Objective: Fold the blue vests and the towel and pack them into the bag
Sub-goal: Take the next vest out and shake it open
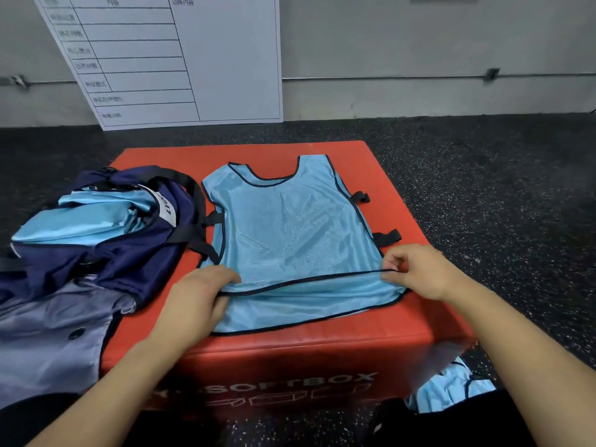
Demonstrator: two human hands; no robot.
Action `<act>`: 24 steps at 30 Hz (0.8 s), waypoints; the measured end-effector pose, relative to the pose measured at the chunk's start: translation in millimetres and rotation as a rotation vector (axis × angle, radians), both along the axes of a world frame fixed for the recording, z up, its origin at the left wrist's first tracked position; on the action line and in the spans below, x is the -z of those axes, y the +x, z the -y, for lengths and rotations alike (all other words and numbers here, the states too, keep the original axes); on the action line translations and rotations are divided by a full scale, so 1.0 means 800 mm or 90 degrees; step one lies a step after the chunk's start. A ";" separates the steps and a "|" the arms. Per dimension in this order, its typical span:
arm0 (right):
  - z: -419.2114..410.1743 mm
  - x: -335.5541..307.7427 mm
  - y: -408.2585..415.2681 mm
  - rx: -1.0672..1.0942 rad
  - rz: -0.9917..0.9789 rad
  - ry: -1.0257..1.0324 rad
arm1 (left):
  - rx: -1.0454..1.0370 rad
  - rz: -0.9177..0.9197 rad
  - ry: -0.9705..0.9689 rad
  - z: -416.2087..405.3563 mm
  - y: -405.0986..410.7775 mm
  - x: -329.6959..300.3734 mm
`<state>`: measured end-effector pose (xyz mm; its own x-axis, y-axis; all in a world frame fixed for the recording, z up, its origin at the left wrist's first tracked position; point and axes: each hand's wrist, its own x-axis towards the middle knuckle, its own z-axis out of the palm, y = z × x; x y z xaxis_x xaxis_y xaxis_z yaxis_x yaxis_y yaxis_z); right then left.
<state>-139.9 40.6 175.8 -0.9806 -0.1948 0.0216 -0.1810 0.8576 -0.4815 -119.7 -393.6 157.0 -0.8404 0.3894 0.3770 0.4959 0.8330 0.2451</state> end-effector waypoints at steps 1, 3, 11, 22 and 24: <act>0.003 -0.002 0.000 0.013 -0.001 0.005 | 0.010 -0.003 0.008 0.007 0.003 0.002; 0.011 -0.010 0.001 0.087 -0.085 -0.018 | 0.015 -0.011 0.036 0.020 0.006 0.006; 0.013 0.016 0.033 -0.061 -0.034 -0.039 | 0.037 0.079 0.060 0.064 0.032 0.024; -0.015 0.027 0.040 -0.125 0.024 -0.049 | 0.060 0.098 0.037 0.071 0.044 0.028; -0.020 0.029 0.040 -0.125 0.027 -0.051 | 0.068 0.116 0.047 0.074 0.042 0.029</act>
<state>-107.6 56.4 152.6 -0.9245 -0.3811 0.0047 -0.3187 0.7664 -0.5577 -86.4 -452.9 134.2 -0.8527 0.4564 0.2541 0.5223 0.7546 0.3973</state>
